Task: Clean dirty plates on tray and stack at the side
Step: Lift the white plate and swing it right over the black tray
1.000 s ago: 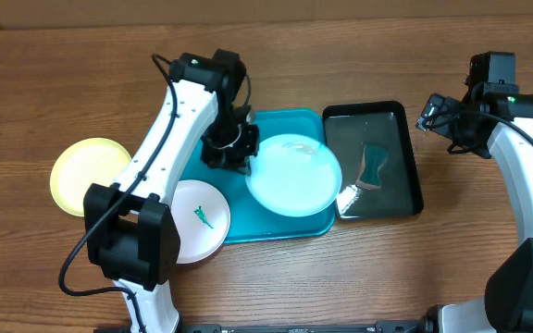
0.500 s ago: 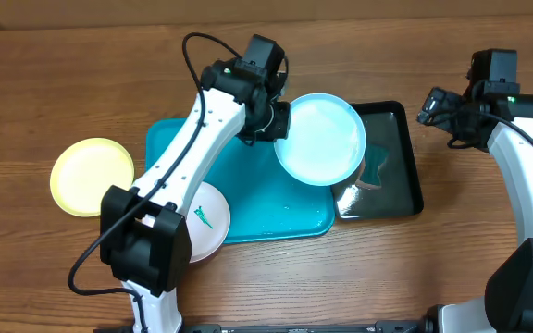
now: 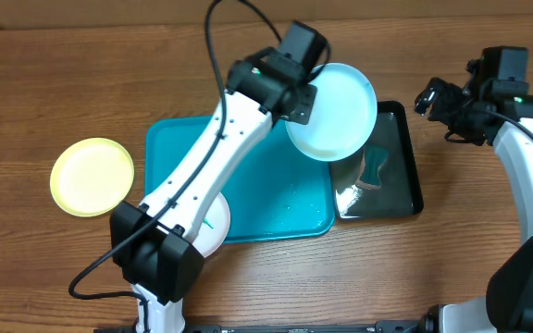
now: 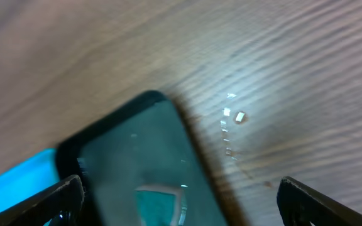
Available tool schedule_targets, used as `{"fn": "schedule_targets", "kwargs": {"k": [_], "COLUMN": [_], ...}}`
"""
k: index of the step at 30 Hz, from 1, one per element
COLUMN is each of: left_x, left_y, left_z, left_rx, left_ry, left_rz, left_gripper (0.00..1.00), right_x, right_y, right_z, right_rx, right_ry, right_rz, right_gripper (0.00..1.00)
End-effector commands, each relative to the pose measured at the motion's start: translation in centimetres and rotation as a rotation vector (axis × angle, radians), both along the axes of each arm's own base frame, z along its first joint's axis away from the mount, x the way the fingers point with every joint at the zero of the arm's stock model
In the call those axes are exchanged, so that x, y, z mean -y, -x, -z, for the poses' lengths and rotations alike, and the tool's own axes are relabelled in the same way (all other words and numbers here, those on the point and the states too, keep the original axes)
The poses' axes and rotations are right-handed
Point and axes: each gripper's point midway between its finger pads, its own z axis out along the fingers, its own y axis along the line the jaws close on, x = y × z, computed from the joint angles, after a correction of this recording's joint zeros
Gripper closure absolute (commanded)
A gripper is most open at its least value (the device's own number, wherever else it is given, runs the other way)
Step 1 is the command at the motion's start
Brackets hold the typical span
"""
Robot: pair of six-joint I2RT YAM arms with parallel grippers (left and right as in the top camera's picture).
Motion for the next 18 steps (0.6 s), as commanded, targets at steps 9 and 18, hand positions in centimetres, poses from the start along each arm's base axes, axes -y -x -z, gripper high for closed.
{"fn": "schedule_targets", "kwargs": {"k": [9,18], "left_x": [3.3,5.8], "left_y": [-0.4,-0.1], "left_z": [-5.8,-9.8], "left_rx": [0.398,0.595], "left_ry": [-0.350,-0.538], "left_rz": [0.056,0.146], "left_gripper": [0.96,0.96], "right_x": [5.5,6.6], "right_y": [0.3,0.6], "right_z": [-1.4,-1.3], "right_rx": [0.057,0.053], "right_ry": [-0.113,-0.115], "right_rz": [0.119,0.147], "right_gripper": [0.00,0.00]}}
